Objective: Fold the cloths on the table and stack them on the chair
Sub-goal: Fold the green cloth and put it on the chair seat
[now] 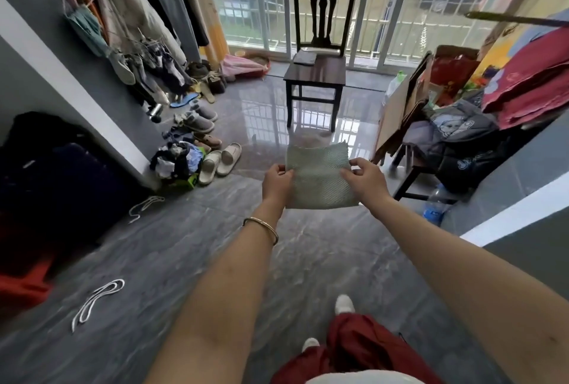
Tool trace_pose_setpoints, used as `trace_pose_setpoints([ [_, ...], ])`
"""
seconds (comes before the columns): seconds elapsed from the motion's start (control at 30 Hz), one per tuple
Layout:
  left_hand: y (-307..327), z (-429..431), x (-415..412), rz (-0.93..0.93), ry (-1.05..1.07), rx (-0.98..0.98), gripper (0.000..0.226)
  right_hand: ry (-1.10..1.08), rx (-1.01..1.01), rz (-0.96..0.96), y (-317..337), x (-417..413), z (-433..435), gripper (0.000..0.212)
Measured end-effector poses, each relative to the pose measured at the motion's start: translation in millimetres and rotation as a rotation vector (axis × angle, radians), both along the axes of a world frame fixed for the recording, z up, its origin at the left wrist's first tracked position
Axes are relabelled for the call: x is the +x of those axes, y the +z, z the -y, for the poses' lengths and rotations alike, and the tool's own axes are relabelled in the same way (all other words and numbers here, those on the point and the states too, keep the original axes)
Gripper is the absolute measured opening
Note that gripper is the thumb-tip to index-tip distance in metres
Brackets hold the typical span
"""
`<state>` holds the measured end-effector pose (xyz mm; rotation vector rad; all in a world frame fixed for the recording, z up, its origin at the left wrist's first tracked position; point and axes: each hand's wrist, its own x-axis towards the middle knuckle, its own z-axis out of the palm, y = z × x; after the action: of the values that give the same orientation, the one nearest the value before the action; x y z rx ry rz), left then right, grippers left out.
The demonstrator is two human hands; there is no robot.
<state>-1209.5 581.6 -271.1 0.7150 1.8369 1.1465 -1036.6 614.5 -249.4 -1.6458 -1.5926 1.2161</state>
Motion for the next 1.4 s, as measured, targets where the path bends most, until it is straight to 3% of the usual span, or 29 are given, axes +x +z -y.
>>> trace_pose_setpoints([
  [0.23,-3.1,-48.3,-11.4,-0.009,0.033,-0.011,0.009,0.029,-0.012,-0.005,-6.8,-10.8,-54.0,0.023],
  [0.4,6.0,-105.2,-14.9,-0.018,0.072,-0.004,0.021,0.091,0.032,0.006,1.3,-16.5,-120.4,0.023],
  [0.53,15.0,-153.5,-16.2,0.002,0.072,0.019,0.007,0.115,0.052,0.038,6.9,-18.9,-167.7,0.028],
  [0.63,19.1,-183.9,-16.6,0.008,0.083,0.046,0.023,0.120,0.039,0.021,8.7,-18.9,-196.3,0.026],
  [0.8,21.6,-223.9,-14.8,0.002,0.074,0.033,0.014,0.118,0.031,0.011,11.2,-16.2,-236.7,0.030],
  [0.9,18.9,-244.8,-15.1,0.002,0.081,0.012,0.003,0.122,0.042,0.019,13.6,-15.9,-255.6,0.028],
  [1.07,19.3,-280.2,-17.0,0.010,0.096,-0.012,0.023,0.117,0.034,0.027,10.0,-18.3,-288.5,0.025],
  [1.4,6.5,-375.9,-47.9,-0.034,0.030,-0.062,0.015,0.065,0.023,0.033,3.3,-47.1,-376.8,0.019],
])
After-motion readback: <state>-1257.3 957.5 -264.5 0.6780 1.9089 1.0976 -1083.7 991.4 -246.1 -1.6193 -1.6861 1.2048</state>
